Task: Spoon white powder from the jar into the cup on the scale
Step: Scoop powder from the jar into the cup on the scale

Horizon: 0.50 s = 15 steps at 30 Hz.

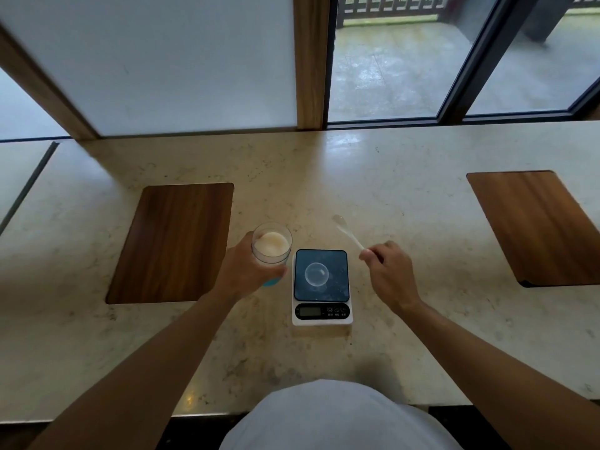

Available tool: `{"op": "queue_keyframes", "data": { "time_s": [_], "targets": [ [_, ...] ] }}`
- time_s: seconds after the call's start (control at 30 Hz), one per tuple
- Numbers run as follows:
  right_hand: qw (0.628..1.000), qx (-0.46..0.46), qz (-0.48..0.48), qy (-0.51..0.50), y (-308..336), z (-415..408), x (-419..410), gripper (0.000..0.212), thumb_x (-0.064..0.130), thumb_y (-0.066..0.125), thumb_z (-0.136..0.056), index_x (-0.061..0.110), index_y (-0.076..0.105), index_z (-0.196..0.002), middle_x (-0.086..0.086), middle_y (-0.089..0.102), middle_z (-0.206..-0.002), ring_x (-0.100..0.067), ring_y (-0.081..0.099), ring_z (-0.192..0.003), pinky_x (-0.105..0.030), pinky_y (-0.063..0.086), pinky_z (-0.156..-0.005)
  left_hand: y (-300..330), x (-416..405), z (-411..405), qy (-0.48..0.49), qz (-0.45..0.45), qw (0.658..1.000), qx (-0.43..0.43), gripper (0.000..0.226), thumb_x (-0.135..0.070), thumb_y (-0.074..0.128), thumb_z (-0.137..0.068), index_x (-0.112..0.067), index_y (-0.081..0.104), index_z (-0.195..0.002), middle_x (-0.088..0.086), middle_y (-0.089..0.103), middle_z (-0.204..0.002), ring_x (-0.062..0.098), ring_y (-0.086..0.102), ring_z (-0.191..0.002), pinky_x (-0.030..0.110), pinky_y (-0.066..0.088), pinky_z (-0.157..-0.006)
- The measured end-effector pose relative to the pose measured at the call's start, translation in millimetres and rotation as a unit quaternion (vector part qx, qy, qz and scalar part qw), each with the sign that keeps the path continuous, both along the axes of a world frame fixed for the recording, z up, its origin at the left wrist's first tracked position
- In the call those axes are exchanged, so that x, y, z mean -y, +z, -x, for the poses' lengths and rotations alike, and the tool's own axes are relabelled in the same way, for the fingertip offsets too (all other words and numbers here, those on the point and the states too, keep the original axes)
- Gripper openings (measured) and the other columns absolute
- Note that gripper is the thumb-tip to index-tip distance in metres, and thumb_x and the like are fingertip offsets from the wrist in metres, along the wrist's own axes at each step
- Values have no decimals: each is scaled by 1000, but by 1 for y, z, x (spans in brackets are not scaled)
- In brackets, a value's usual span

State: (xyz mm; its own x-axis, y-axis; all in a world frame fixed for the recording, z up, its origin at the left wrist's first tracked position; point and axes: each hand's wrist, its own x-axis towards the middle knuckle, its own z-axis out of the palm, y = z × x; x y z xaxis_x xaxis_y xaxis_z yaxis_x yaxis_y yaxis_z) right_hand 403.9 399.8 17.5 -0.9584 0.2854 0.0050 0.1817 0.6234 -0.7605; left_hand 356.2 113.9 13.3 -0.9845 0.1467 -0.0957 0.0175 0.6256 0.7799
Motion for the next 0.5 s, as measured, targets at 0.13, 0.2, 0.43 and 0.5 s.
{"op": "queue_keyframes", "data": {
  "time_s": [0.13,0.2,0.43,0.5],
  "targets": [
    [997,-24,17,66,19,2,14,18,18,58,-96,9,70,-87,-1,58,-80,-7,53,-70,-11,38,-60,0,3,-2,10,28,999,-11,84,-49,91,-63,-28,53,-134,-10,66,-117,14,65,-103,28,55,-85],
    [993,-39,9,114,28,2,21,19,18,57,-96,10,70,-86,1,61,-75,-9,56,-66,-13,41,-58,0,4,-2,13,43,999,-9,84,-52,89,-61,-28,53,-134,-10,67,-115,13,66,-102,31,56,-86],
    [963,-70,-90,245,40,4,41,19,21,59,-97,8,73,-93,-4,74,-80,-14,63,-60,-28,56,-58,3,3,-6,3,90,996,-14,90,-61,83,-57,-33,51,-136,-12,68,-120,12,65,-103,34,57,-89],
    [957,-80,-112,255,41,7,45,21,20,58,-97,7,73,-91,-6,73,-80,-17,63,-62,-35,56,-59,3,2,-6,-2,99,995,-23,87,-58,85,-58,-33,53,-135,-12,68,-119,12,65,-102,31,56,-86]
  ]
}}
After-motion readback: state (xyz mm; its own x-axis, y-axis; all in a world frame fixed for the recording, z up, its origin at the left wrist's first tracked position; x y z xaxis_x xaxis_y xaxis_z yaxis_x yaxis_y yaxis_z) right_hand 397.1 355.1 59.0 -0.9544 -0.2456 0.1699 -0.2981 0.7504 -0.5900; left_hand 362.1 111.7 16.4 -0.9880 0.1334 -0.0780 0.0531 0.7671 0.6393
